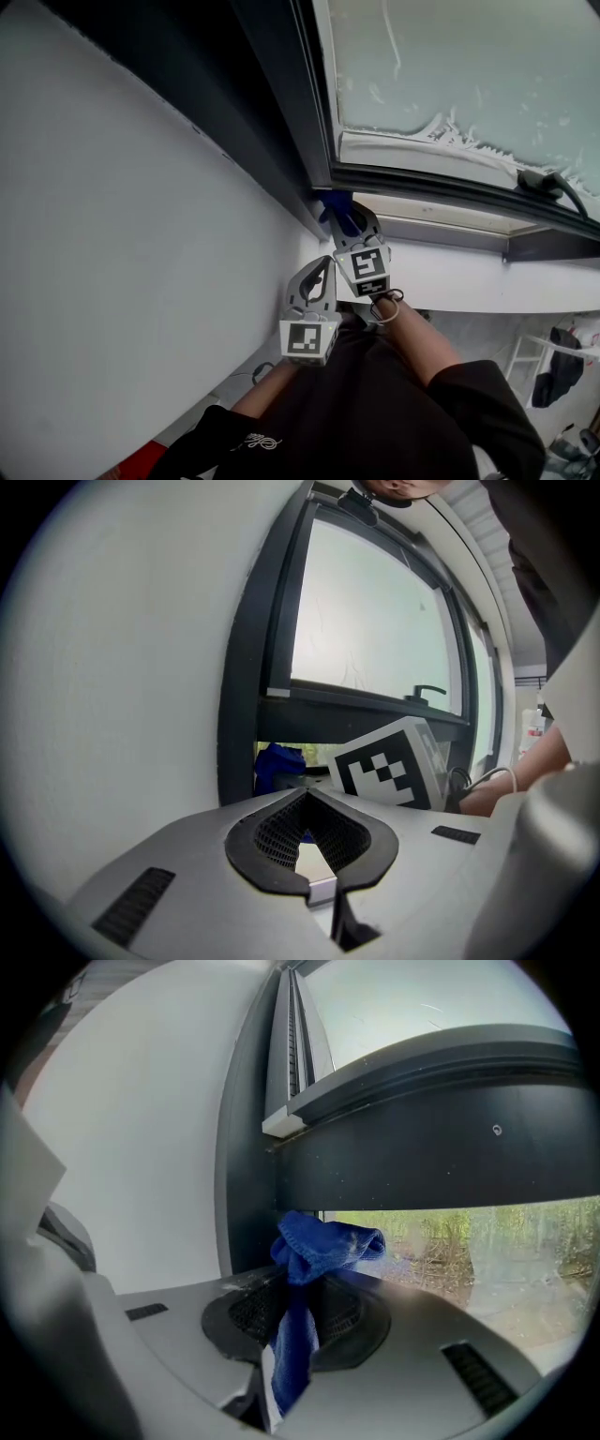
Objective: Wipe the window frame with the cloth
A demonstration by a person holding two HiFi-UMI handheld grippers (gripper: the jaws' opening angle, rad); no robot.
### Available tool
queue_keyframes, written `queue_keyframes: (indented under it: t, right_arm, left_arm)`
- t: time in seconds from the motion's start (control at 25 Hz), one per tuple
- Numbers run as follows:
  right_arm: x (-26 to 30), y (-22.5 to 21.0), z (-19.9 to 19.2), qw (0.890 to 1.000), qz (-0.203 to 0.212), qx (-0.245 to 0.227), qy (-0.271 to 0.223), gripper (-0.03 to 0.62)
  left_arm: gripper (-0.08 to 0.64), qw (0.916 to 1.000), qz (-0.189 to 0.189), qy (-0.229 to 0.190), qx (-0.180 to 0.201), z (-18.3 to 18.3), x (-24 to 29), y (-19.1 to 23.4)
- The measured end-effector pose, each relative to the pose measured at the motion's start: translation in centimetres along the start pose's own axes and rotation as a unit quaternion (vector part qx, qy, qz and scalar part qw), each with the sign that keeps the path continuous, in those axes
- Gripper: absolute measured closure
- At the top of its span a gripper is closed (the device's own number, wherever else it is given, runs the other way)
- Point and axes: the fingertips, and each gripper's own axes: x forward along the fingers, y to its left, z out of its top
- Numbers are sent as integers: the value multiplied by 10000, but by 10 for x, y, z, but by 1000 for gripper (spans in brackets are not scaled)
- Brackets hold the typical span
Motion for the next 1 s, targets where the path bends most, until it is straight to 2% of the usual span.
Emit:
queue_keyframes:
  t: [0.16, 0.32, 0.44, 0.64, 1.0]
  right_arm:
    - [8, -6, 4, 9996, -15, -13, -280, 540]
    - [18, -12, 12, 9978, -66, 167, -632, 539]
    - [28, -18, 21, 9961, -173, 36, -866, 540]
    - [42, -23, 33, 9923, -379, -215, -1162, 540]
    - [35, -28, 37, 9890, -624, -128, -1333, 540]
  left_arm:
    - [554, 9999, -79, -16, 105, 1, 0, -3]
    - [554, 9992, -222, 58, 317, -3, -1, -6]
    - [554, 9980, -374, 138, 495, -8, -2, -12]
    - [554, 9974, -454, 172, 541, -11, -6, -18]
    - [554, 9985, -314, 275, 351, -17, -10, -15]
